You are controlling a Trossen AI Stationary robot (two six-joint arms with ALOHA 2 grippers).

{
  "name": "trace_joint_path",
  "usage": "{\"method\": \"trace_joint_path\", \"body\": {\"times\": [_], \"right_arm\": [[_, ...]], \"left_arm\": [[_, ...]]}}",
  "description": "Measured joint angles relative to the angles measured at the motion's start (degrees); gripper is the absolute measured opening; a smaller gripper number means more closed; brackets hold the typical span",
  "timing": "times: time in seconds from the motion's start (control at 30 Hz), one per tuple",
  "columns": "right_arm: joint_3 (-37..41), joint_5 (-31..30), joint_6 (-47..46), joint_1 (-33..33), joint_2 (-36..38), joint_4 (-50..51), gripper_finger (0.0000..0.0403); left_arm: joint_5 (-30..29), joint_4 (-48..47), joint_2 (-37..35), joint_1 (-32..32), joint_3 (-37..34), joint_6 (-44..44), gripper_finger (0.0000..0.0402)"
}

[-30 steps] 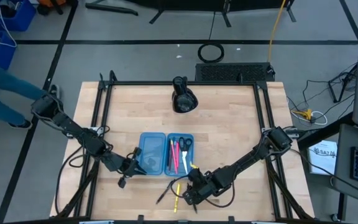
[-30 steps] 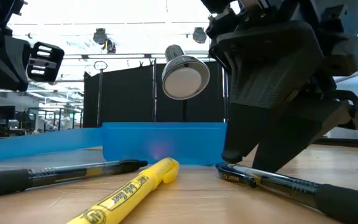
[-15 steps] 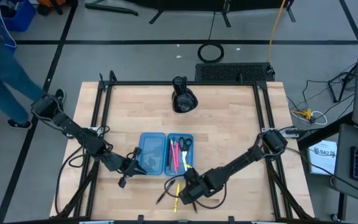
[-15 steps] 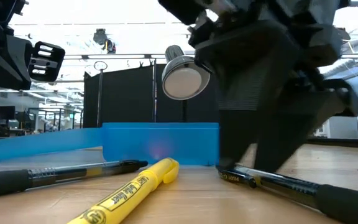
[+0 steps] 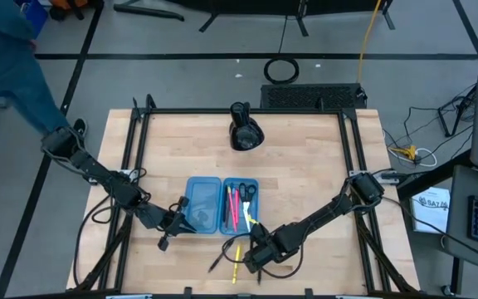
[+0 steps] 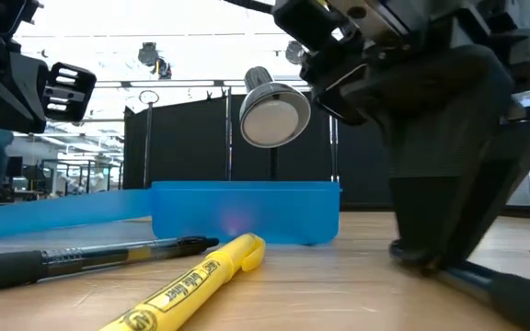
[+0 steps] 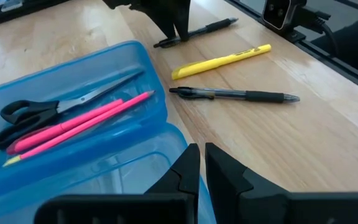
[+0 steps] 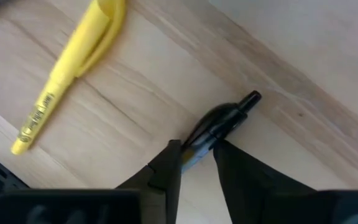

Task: Pick & place school supplies into a supply box
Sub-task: Put the left black pen into the blue supply box

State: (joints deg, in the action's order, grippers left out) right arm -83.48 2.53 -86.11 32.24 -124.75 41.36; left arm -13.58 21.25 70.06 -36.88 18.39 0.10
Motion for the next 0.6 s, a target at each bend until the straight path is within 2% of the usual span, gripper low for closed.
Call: {"method": "trace_joint_path", "body": {"times": [0.27,0.6], "right_arm": [[0.32,0.56,3.93,0.41,0.06,1.30,0.0087],[1.55,-2.36,20.96,0.52,0.39,1.93,0.0087]], "left_arm": [[0.00,-0.04,0.00,0.00,-0.02,-1.81,0.0031],[0.07,-0.06,0.00,0.00,-0.02,-4.25,0.0031]]}}
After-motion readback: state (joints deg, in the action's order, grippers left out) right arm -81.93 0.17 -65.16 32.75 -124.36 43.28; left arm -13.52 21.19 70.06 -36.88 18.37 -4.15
